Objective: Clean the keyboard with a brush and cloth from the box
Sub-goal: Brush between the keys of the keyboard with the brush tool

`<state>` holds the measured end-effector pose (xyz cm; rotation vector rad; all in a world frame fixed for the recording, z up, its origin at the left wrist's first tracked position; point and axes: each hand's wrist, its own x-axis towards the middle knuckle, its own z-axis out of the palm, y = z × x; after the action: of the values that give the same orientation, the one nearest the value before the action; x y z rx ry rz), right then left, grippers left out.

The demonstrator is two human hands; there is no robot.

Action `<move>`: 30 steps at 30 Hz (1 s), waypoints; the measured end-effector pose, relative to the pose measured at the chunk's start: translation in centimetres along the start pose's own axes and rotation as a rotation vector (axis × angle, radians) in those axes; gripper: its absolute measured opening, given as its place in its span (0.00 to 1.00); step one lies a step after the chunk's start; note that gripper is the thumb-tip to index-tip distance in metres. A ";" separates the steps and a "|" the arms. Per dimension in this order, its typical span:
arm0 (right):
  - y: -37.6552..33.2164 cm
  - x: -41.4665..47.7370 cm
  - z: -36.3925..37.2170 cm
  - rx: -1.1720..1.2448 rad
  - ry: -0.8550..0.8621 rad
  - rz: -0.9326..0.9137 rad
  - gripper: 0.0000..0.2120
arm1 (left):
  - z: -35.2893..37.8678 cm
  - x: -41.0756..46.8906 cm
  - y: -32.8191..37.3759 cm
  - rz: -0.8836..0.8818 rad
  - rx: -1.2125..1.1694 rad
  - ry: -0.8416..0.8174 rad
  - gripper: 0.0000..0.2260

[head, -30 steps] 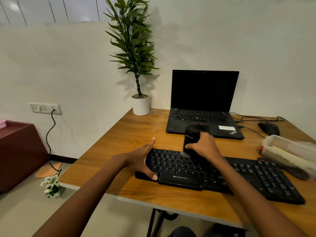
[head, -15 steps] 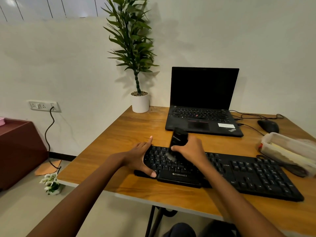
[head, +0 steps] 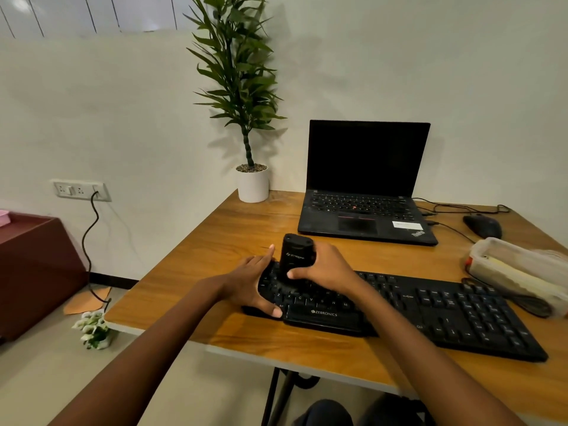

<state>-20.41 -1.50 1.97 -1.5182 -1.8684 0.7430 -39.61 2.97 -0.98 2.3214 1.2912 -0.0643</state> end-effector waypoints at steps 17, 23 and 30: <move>0.8 -1.5 -1.8 0.031 -0.156 -0.048 0.25 | -0.1 -0.2 0.1 -0.010 0.019 0.006 0.68; 3.1 -5.1 -10.0 -0.241 -0.365 0.126 0.20 | 0.1 0.5 -0.5 0.000 0.087 0.007 0.70; 0.1 -3.4 -5.0 -0.138 -0.235 -0.091 0.22 | -0.2 0.7 -0.3 -0.008 0.141 -0.012 0.70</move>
<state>-16.03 -4.58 4.79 -1.4695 -2.1881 0.7929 -39.52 3.79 -1.09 2.4294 1.3289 -0.1766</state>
